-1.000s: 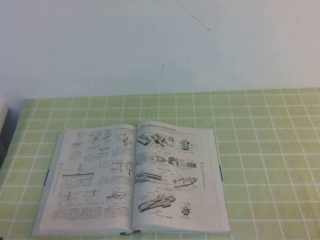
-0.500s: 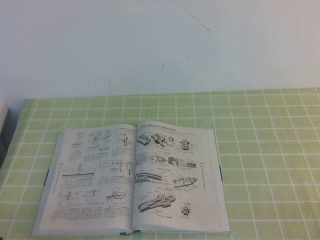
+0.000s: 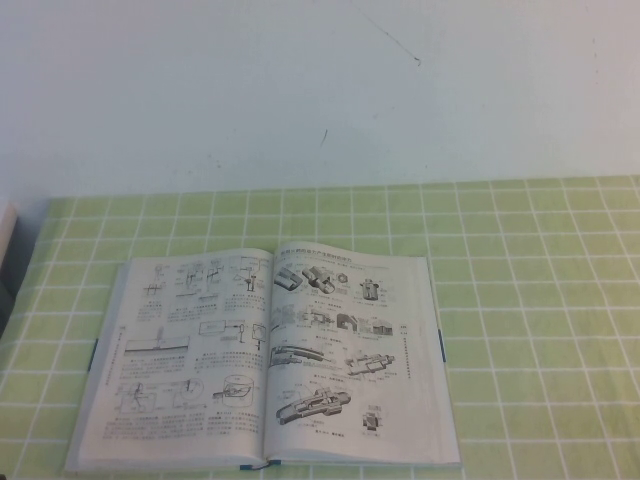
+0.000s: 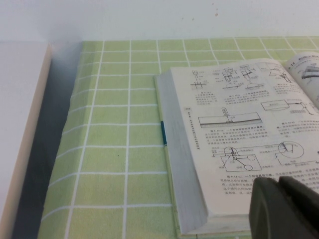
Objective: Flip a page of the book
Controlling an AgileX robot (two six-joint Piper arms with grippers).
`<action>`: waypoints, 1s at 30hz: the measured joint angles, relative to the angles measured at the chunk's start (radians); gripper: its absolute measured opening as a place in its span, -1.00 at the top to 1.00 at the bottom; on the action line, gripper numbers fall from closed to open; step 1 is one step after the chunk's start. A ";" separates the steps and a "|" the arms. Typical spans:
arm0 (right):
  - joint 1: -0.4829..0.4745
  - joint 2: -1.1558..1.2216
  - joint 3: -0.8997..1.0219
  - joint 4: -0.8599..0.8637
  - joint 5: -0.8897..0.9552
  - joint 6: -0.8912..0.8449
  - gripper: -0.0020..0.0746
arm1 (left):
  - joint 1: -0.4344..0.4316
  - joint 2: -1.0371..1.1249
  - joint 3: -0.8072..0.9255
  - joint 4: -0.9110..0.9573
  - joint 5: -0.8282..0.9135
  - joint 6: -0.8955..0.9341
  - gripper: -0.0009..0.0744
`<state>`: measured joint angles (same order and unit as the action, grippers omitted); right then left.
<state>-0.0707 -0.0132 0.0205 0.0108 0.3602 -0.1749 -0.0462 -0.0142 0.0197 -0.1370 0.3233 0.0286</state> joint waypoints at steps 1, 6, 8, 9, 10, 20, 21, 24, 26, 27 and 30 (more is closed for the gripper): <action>0.000 0.000 0.000 0.000 0.000 0.000 0.95 | 0.000 0.000 0.000 0.000 0.000 0.000 0.99; 0.000 0.000 0.000 0.033 -0.002 0.000 0.95 | 0.000 0.000 0.000 0.000 0.000 0.000 0.99; 0.000 0.000 0.000 0.036 -0.002 0.000 0.95 | 0.000 0.000 0.000 0.000 0.000 0.000 0.99; 0.000 0.000 0.000 0.036 -0.002 0.000 0.95 | 0.000 0.000 0.000 0.000 0.000 0.000 0.99; 0.000 0.000 0.000 0.036 -0.002 0.000 0.95 | 0.000 0.000 0.000 0.000 0.000 0.000 0.99; 0.000 0.000 0.000 0.040 -0.002 0.002 0.95 | 0.000 0.000 0.000 0.000 0.000 0.000 0.99; 0.000 0.000 0.000 0.040 -0.002 0.002 0.95 | 0.000 0.000 0.000 0.000 0.000 0.000 0.99; 0.000 0.000 0.000 0.040 -0.002 0.002 0.95 | 0.000 0.000 0.000 0.000 0.000 0.000 0.99; 0.000 0.000 0.000 0.042 -0.002 0.002 0.95 | 0.000 0.000 0.000 0.000 0.000 0.000 0.99; 0.000 0.000 0.000 0.042 -0.002 0.002 0.95 | 0.000 0.000 0.000 0.000 0.000 0.000 0.99; 0.000 0.000 0.000 0.042 -0.002 0.003 0.95 | 0.000 0.000 0.000 -0.002 0.000 0.000 0.99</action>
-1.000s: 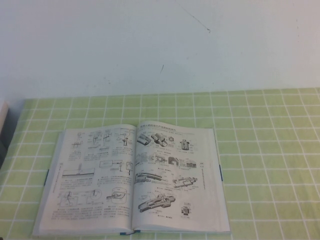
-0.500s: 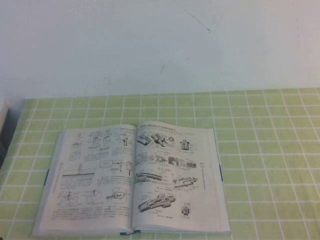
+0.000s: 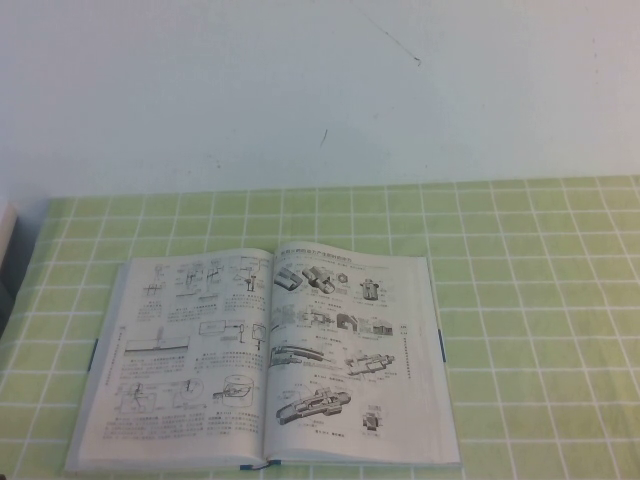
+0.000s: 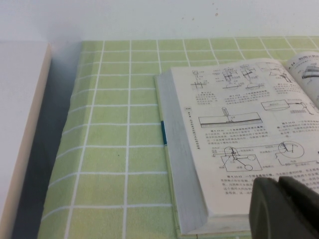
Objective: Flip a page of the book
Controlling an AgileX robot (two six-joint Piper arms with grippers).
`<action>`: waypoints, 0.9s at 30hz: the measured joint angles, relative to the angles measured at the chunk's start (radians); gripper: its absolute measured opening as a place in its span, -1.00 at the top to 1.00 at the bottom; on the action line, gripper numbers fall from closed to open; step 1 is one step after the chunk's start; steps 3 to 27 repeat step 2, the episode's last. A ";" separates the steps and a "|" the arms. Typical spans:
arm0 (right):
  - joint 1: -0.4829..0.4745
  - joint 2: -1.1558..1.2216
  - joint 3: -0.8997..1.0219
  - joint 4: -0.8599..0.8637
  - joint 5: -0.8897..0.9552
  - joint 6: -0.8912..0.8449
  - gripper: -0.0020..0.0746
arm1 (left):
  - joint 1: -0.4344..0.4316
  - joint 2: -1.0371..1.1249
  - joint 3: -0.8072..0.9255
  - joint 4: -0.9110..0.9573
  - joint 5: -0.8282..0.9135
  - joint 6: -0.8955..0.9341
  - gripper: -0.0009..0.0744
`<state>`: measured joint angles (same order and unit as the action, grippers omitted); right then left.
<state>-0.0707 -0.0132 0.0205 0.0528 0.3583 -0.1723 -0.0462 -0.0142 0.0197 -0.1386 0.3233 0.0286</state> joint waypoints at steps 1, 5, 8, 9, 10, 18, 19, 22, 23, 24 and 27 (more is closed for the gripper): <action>0.000 0.000 0.000 0.000 0.000 0.000 0.95 | 0.000 0.000 0.000 0.000 0.000 0.000 0.99; 0.000 0.000 0.000 0.000 0.000 0.000 0.95 | 0.000 0.000 0.000 0.000 0.000 0.000 0.99; 0.000 0.000 0.000 0.000 0.000 0.000 0.95 | 0.000 0.000 0.000 0.000 0.000 0.000 0.99; 0.000 0.000 0.000 0.000 0.000 0.000 0.95 | 0.000 0.000 0.000 0.000 0.000 0.000 0.99; 0.000 0.000 0.000 0.000 0.000 0.000 0.95 | 0.000 0.000 0.000 0.000 0.000 0.000 0.99; 0.000 0.000 0.000 0.000 0.000 0.000 0.95 | 0.000 0.000 0.000 0.000 0.000 0.000 0.99; 0.000 0.000 0.000 0.000 0.000 0.000 0.95 | 0.000 0.000 0.000 0.000 0.000 0.000 0.99; 0.000 0.000 0.000 0.000 0.000 0.000 0.95 | 0.000 0.000 0.000 0.000 0.000 0.000 0.99; 0.000 0.000 0.000 0.000 0.000 0.000 0.95 | 0.000 0.000 0.000 0.000 0.000 0.000 0.99; 0.000 0.000 0.000 0.000 0.000 0.000 0.95 | 0.000 0.000 0.000 0.000 0.000 0.000 0.99; 0.000 0.000 0.000 0.000 0.000 0.000 0.95 | 0.000 0.000 0.000 0.000 0.000 0.000 0.99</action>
